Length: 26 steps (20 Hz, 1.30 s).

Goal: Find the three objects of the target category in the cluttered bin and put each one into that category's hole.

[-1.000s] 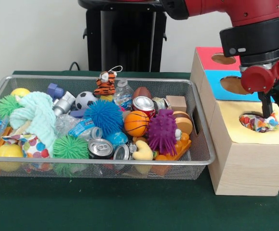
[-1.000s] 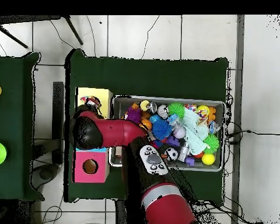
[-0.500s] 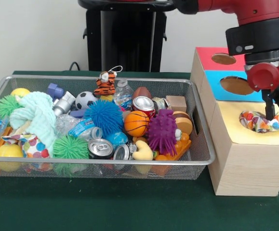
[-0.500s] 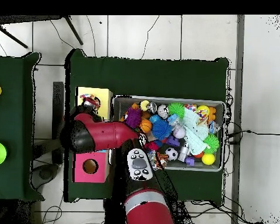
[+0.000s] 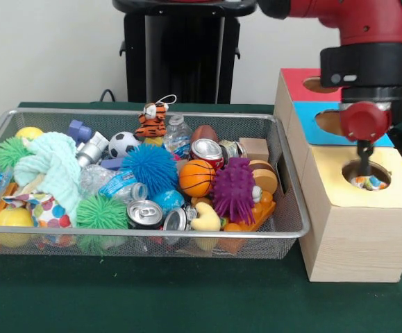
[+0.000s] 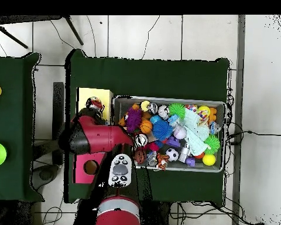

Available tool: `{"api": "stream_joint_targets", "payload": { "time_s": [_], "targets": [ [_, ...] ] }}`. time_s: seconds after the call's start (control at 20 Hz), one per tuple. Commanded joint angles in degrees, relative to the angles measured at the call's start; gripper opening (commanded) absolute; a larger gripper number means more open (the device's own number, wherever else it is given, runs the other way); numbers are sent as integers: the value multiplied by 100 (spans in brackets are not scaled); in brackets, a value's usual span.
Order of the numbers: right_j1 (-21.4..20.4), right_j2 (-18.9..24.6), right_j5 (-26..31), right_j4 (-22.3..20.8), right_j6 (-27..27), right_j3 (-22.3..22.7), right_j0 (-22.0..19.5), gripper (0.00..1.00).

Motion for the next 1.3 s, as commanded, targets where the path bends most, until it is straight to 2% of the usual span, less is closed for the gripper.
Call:
{"api": "stream_joint_targets", "payload": {
  "time_s": [0.05, 0.25, 0.6, 0.75, 0.9, 0.95, 1.05, 1.3],
  "targets": [
    [994, -1305, 620, 634, 1706, -458, 100, 0],
    [847, -1147, 708, 657, 1592, -294, -36, 0],
    [791, -982, 1102, 637, 1439, -327, -128, 0],
    [570, -641, 1314, 641, 1437, -179, -292, 0],
    [287, -320, 1715, 810, 1537, -3, -416, 0],
    [81, -139, 1926, 853, 1525, 123, -495, 0],
    [-98, -83, 2282, 825, 1431, 152, -479, 0],
    [-241, -163, 2875, 862, 1521, 93, -414, 0]
  ]
}}
